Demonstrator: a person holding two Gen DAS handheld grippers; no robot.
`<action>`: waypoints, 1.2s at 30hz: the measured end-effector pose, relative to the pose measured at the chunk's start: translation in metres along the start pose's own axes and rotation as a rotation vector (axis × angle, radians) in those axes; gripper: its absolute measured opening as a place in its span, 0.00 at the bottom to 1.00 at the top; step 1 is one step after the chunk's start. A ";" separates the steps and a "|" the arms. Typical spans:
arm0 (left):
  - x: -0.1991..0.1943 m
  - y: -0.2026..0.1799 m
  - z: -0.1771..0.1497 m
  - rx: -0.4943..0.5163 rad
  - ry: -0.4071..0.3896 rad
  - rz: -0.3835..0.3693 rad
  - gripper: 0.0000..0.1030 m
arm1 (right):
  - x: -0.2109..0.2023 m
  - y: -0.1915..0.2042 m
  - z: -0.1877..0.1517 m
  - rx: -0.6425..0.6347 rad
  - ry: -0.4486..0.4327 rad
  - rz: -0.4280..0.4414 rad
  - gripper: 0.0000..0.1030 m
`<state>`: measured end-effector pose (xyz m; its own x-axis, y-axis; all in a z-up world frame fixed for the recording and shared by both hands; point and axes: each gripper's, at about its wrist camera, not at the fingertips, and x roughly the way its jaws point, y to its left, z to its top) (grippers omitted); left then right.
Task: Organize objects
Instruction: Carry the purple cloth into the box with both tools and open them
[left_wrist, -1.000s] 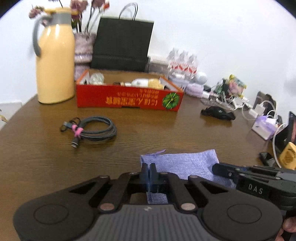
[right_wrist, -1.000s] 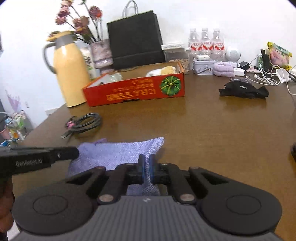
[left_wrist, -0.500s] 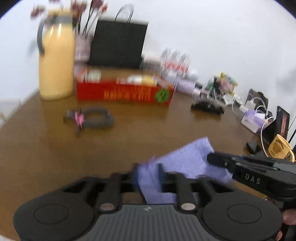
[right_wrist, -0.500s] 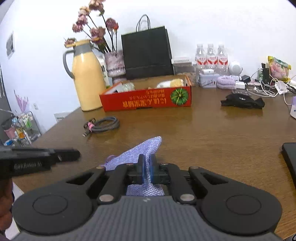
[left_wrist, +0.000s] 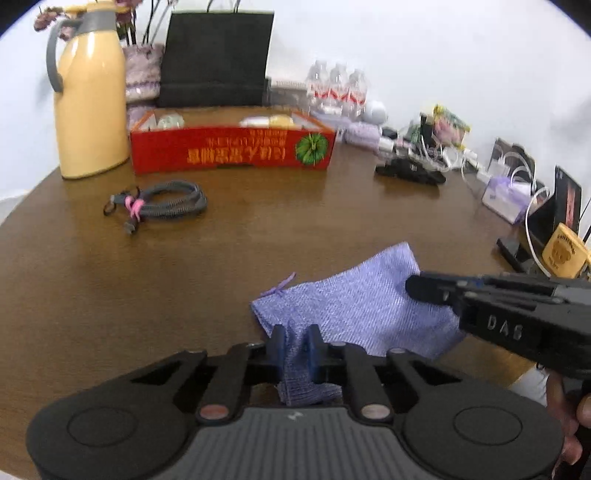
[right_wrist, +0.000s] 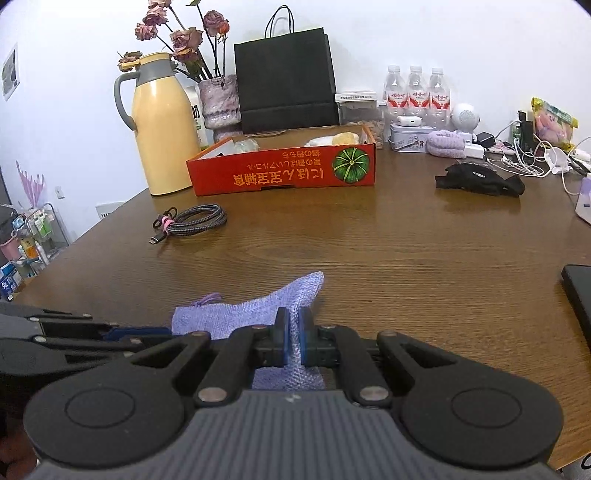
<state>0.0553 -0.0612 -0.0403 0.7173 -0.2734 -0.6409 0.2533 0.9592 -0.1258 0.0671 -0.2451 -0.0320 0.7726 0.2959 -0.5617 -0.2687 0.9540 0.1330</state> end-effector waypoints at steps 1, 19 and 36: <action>-0.001 0.001 0.004 0.005 -0.019 0.000 0.10 | 0.001 0.000 0.001 -0.001 0.001 0.001 0.06; 0.183 0.092 0.277 0.063 -0.113 0.042 0.10 | 0.217 -0.024 0.263 -0.086 -0.052 -0.071 0.06; 0.221 0.121 0.285 0.109 -0.050 0.147 0.63 | 0.313 -0.046 0.266 -0.035 0.141 -0.170 0.41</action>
<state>0.4295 -0.0258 0.0180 0.7827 -0.1369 -0.6072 0.2102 0.9763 0.0508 0.4746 -0.1835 0.0034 0.7214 0.1190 -0.6822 -0.1628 0.9867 0.0000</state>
